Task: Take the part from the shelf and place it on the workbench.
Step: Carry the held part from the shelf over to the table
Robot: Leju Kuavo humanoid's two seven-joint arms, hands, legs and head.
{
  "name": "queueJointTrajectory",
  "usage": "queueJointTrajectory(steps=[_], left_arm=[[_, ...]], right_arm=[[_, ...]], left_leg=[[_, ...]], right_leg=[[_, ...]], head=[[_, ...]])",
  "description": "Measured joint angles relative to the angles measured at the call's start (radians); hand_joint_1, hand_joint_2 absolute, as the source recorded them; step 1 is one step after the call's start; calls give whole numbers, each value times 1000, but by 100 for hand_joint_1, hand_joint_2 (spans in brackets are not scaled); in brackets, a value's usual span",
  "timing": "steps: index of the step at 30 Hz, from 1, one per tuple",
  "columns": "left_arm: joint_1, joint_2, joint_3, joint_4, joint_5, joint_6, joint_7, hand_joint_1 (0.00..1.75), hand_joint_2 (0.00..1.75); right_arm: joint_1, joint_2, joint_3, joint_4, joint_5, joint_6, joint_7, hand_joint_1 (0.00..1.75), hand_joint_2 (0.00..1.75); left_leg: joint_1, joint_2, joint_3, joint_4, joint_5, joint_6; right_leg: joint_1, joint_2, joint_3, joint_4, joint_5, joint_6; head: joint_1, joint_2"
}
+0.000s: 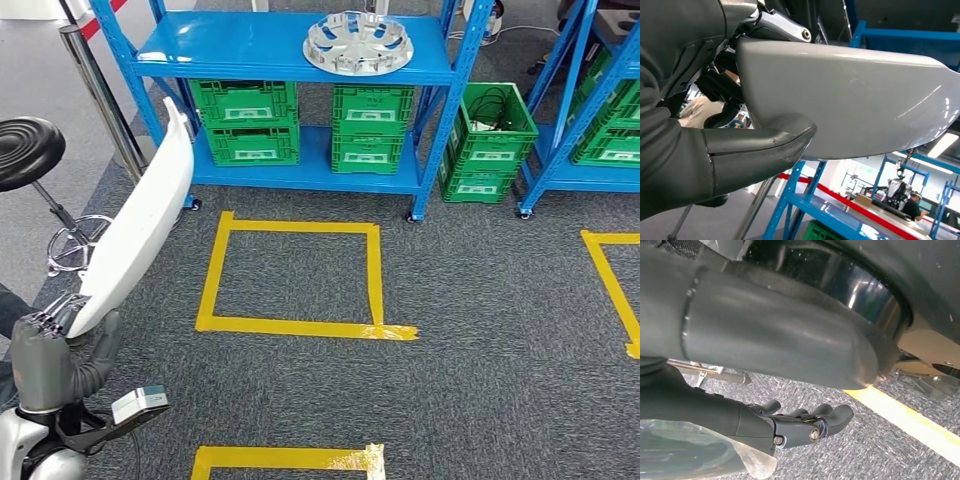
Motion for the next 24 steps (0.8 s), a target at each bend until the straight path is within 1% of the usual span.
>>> queueJointTrajectory(steps=[4,8,24], left_arm=[[0,0,0,0,0,0,0,175,175],[0,0,0,0,0,0,0,175,175],[0,0,0,0,0,0,0,175,175]], right_arm=[[1,0,0,0,-4,0,-4,0,0],[1,0,0,0,-4,1,-5,0,0],[1,0,0,0,-5,1,-5,0,0]], left_leg=[[-2,0,-2,1,2,5],[-3,0,-3,2,2,8],[0,0,-5,2,4,8]], right_leg=[[-2,0,0,-5,5,9],[-3,0,-1,-5,7,12],[0,0,-4,-3,7,13]], head=[[0,0],[0,0],[-1,0]])
